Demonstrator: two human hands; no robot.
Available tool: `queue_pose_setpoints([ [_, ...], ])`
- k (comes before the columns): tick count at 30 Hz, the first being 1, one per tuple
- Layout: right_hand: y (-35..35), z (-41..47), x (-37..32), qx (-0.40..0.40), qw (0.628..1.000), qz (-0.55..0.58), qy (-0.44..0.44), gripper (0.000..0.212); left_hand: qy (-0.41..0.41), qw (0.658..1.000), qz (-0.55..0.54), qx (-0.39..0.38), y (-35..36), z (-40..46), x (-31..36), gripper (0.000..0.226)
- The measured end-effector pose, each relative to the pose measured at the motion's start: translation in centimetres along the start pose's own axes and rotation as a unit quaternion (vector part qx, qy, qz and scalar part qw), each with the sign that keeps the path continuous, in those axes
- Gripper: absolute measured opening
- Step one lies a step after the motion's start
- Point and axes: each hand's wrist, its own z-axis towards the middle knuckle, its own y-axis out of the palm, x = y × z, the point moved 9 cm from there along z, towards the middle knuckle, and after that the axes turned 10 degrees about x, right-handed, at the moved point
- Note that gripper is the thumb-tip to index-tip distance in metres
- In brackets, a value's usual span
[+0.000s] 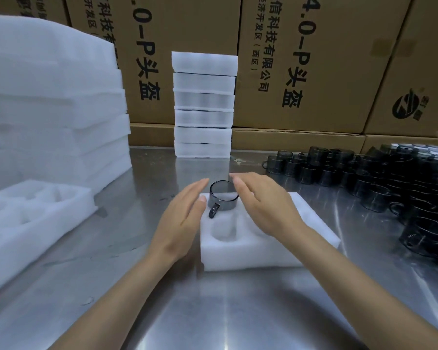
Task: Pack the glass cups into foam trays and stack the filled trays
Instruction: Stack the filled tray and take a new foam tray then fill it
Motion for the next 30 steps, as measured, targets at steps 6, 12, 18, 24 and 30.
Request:
queue_pose_setpoints([
  [6,1.9,-1.9,-0.6,-0.107,0.989,-0.058,-0.082,0.04,0.096,0.991,0.091,-0.008,-0.5,-0.2,1.7,0.059],
  [12,3.0,-2.4,0.1,-0.198,0.978,-0.05,-0.046,0.044,0.074,0.99,0.122,0.019,-0.4,0.0,2.1,0.064],
  [18,3.5,-2.8,-0.1,-0.202,0.976,-0.059,-0.06,0.048,0.077,0.981,0.178,0.004,-0.1,0.0,1.7,0.065],
  [24,4.2,-1.7,0.0,-0.248,0.966,-0.056,-0.038,0.041,0.032,0.978,0.202,-0.032,0.2,-0.5,-0.4,0.053],
  [30,4.5,-1.6,0.1,-0.221,0.973,-0.063,-0.021,0.041,0.013,0.987,0.14,-0.072,1.1,-1.2,-0.6,0.056],
])
